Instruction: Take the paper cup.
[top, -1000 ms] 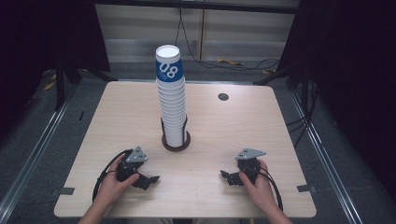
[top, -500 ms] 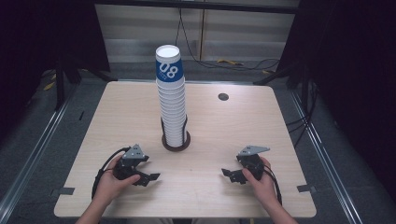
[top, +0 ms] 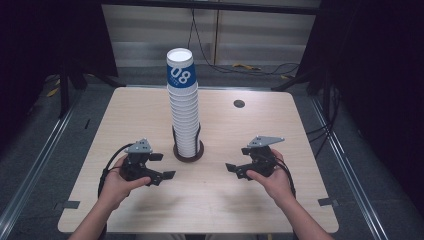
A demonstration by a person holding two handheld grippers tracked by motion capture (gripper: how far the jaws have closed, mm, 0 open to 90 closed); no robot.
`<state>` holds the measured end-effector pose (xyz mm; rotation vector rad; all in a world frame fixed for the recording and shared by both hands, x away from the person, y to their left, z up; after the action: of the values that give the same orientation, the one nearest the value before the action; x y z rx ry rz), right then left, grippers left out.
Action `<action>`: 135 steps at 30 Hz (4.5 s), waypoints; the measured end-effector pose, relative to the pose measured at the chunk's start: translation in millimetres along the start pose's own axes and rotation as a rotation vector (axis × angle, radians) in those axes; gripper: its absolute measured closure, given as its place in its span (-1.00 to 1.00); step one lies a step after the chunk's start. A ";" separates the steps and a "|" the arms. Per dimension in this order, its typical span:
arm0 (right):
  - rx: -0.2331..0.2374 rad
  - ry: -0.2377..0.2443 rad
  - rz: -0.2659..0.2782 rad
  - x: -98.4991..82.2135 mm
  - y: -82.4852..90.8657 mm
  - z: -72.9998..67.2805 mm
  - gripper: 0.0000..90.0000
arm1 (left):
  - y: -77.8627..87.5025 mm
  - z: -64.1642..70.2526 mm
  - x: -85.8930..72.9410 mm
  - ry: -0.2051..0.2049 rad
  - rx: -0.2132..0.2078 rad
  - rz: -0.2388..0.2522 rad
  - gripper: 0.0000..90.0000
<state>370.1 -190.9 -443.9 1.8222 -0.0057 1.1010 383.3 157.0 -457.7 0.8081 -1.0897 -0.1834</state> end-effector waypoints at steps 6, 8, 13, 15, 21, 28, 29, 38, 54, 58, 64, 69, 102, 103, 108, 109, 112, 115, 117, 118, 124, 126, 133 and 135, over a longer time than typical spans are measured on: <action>0.029 0.015 0.023 30.7 8.9 -7.6 -0.70 | 12.2 0.1 21.2 -0.008 -0.003 0.027 -0.66; 0.020 0.028 0.033 40.2 12.8 -8.0 -0.70 | 14.3 -0.3 24.3 -0.015 0.002 0.032 -0.66; 0.047 0.031 0.060 62.7 20.3 -7.9 -0.70 | 22.5 -6.3 38.8 0.015 0.001 0.062 -0.66; 0.042 0.049 0.065 72.0 22.7 -8.6 -0.70 | 25.0 -8.8 43.2 0.025 0.001 0.069 -0.66; 0.040 0.091 0.087 98.2 27.0 -11.7 -0.69 | 29.8 -15.0 55.4 0.023 0.023 0.073 -0.66; 0.053 0.098 0.117 124.0 27.8 -15.8 -0.69 | 32.3 -17.5 68.9 -0.001 0.054 0.059 -0.66; 0.051 0.099 0.122 127.2 28.0 -16.5 -0.70 | 32.8 -17.4 70.8 -0.001 0.058 0.057 -0.66; 0.047 0.106 0.180 161.9 36.6 -24.4 -0.70 | 35.9 -17.3 86.7 -0.015 0.069 0.070 -0.66; 0.045 0.118 0.209 199.4 37.0 -33.2 -0.71 | 42.5 -26.2 104.1 -0.011 0.097 0.089 -0.66; 0.054 0.128 0.240 212.3 38.2 -38.7 -0.71 | 43.4 -26.1 111.9 -0.017 0.099 0.094 -0.66; 0.071 0.122 0.273 227.3 36.7 -44.3 -0.72 | 42.6 -22.0 123.1 -0.045 0.101 0.093 -0.67; 0.071 0.111 0.276 234.8 29.6 -46.5 -0.72 | 41.1 -23.0 126.5 -0.042 0.095 0.093 -0.67; 0.024 0.126 0.231 250.3 10.4 -55.3 -0.63 | 50.8 -23.4 154.3 -0.063 0.108 0.143 -0.70; 0.024 0.125 0.232 250.2 10.3 -55.2 -0.63 | 50.3 -23.8 154.4 -0.060 0.104 0.149 -0.70; 0.024 0.127 0.234 249.8 10.5 -55.2 -0.63 | 49.0 -24.8 156.8 -0.058 0.110 0.156 -0.71; 0.024 0.125 0.233 249.7 10.6 -55.4 -0.63 | 48.9 -25.2 157.3 -0.058 0.115 0.157 -0.72; 0.024 0.127 0.234 249.5 10.7 -55.3 -0.62 | 49.5 -26.2 160.1 -0.043 0.107 0.185 -0.74; 0.024 0.126 0.232 249.8 10.8 -55.5 -0.63 | 51.0 -25.4 163.8 -0.045 0.112 0.200 -0.77; 0.024 0.125 0.233 249.6 10.7 -55.4 -0.63 | 51.3 -25.0 165.5 -0.049 0.113 0.202 -0.77; 0.024 0.125 0.232 249.6 10.8 -55.4 -0.62 | 51.3 -25.0 165.5 -0.049 0.113 0.202 -0.78; 0.025 0.126 0.232 249.9 10.6 -55.5 -0.63 | 48.6 -24.1 169.4 -0.051 0.107 0.210 -0.78; 0.024 0.126 0.231 249.8 10.7 -55.4 -0.62 | 47.0 -24.2 169.8 -0.047 0.111 0.216 -0.78; 0.018 0.125 0.226 250.8 11.3 -55.7 -0.62 | 45.1 -24.7 169.1 -0.047 0.127 0.220 -0.70; 0.018 0.123 0.227 250.9 11.4 -55.8 -0.61 | 45.3 -24.9 169.1 -0.049 0.128 0.218 -0.70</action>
<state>475.7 -47.1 -258.6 1.7981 -0.1330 1.3745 474.1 115.6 -311.8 0.7951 -1.2364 0.0511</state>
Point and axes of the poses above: each handheld gripper's, and its own axes: y roughly backward along the jaws, x roughly out of its top, z roughly to its right, the point moved 2 cm from there along -y, roughly forward along the jaws, and after that the axes turned 8 degrees about -z, right-handed, at the moved point
